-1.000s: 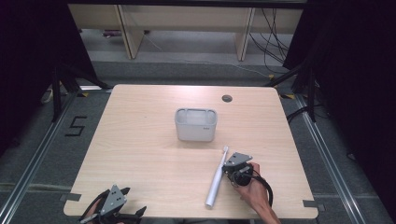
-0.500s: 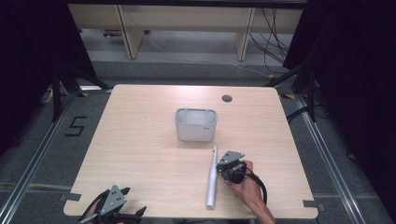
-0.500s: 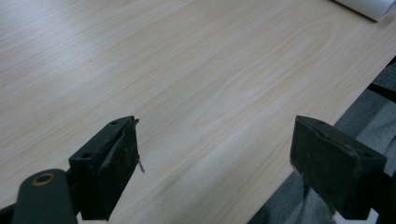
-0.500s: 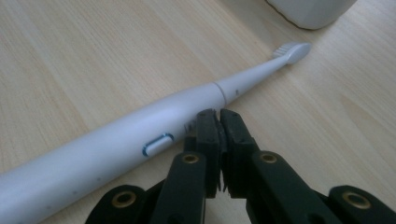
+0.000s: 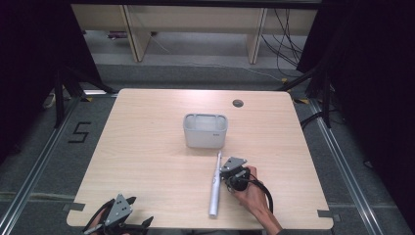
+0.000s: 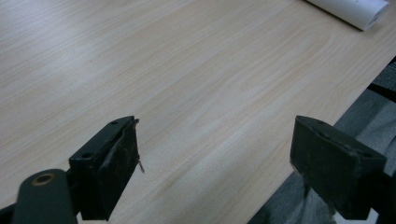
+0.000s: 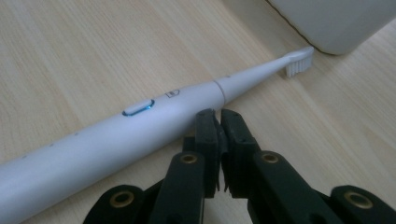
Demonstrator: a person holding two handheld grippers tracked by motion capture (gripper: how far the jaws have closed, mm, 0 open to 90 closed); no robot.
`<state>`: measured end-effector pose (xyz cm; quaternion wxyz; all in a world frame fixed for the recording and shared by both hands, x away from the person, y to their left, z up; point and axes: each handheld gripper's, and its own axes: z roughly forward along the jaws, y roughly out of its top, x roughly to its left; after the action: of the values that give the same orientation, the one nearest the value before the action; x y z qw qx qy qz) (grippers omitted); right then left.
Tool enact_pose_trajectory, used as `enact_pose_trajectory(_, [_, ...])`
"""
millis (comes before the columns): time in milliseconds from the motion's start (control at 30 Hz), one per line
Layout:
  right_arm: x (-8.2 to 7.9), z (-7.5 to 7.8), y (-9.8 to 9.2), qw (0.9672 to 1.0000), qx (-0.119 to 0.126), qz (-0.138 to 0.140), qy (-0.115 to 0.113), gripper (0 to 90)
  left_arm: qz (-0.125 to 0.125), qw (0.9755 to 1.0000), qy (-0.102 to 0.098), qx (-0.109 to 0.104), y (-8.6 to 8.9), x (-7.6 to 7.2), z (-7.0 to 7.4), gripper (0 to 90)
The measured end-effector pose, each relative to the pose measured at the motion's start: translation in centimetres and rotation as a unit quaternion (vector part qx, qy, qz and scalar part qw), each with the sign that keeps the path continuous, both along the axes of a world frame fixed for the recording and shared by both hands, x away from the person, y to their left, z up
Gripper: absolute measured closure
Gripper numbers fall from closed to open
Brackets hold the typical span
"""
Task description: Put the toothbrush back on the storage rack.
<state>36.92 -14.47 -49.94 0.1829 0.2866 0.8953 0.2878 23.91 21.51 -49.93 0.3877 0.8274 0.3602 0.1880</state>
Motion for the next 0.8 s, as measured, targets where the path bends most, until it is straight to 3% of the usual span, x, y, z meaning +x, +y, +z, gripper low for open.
enact_pose_trajectory(167, [0.0, 0.0, 0.6, 1.0, -0.001, -0.002, 0.001, 85.5, 0.0, 1.0, 0.001, -0.003, 0.0, 0.0, 0.0, 14.8])
enact_pose_trajectory(200, [0.1, 0.0, 0.7, 1.0, -0.003, 0.002, 0.004, 84.4, -0.001, 1.0, 0.004, 0.008, 0.1, 0.0, 0.1, 14.8])
enact_pose_trajectory(267, [0.1, 0.0, 0.8, 1.0, -0.003, -0.002, 0.005, 83.8, -0.001, 1.0, 0.004, 0.008, 0.1, 0.0, 0.1, 14.8])
enact_pose_trajectory(333, [0.2, 0.1, 0.8, 1.0, -0.001, -0.001, 0.002, 80.5, -0.001, 0.9999, 0.005, 0.009, 0.1, 0.0, 0.1, 14.8])
enact_pose_trajectory(433, [0.2, 0.6, 0.7, 0.9997, 0.016, -0.02, 0.006, 73.7, 0.0, 1.0, 0.005, 0.008, 0.1, 0.0, 0.1, 14.8])
enact_pose_trajectory(500, [0.1, 1.0, 0.7, 0.9986, 0.032, -0.038, 0.014, 69.4, 0.0, 1.0, 0.005, 0.008, 0.1, 0.0, 0.1, 14.8])
enact_pose_trajectory(533, [0.2, 1.1, 0.6, 0.9973, 0.053, -0.046, 0.02, 64.4, 0.0, 1.0, 0.004, 0.009, 0.1, 0.0, 0.1, 14.8])
enact_pose_trajectory(567, [0.2, 1.1, 0.6, 0.9973, 0.053, -0.046, 0.02, 64.4, 0.0, 1.0, 0.004, 0.009, 0.1, 0.0, 0.1, 14.8])
enact_pose_trajectory(600, [0.2, 1.1, 0.6, 0.9951, 0.065, -0.069, 0.027, 55.3, 0.0, 1.0, 0.004, 0.008, 0.1, 0.0, 0.1, 14.7])
enact_pose_trajectory(633, [0.2, 1.1, 0.6, 0.9951, 0.065, -0.069, 0.027, 55.3, 0.0, 1.0, 0.004, 0.008, 0.1, 0.0, 0.1, 14.7])
enact_pose_trajectory(667, [0.1, 1.4, 0.6, 0.992, 0.078, -0.084, 0.054, 48.9, 0.002, 1.0, 0.002, 0.005, 0.0, 0.0, 0.1, 14.7])
enact_pose_trajectory(800, [0.0, 1.7, 0.8, 0.9884, 0.094, -0.103, 0.061, 40.5, 0.001, 1.0, 0.002, 0.006, 0.1, 0.0, 0.1, 14.7])
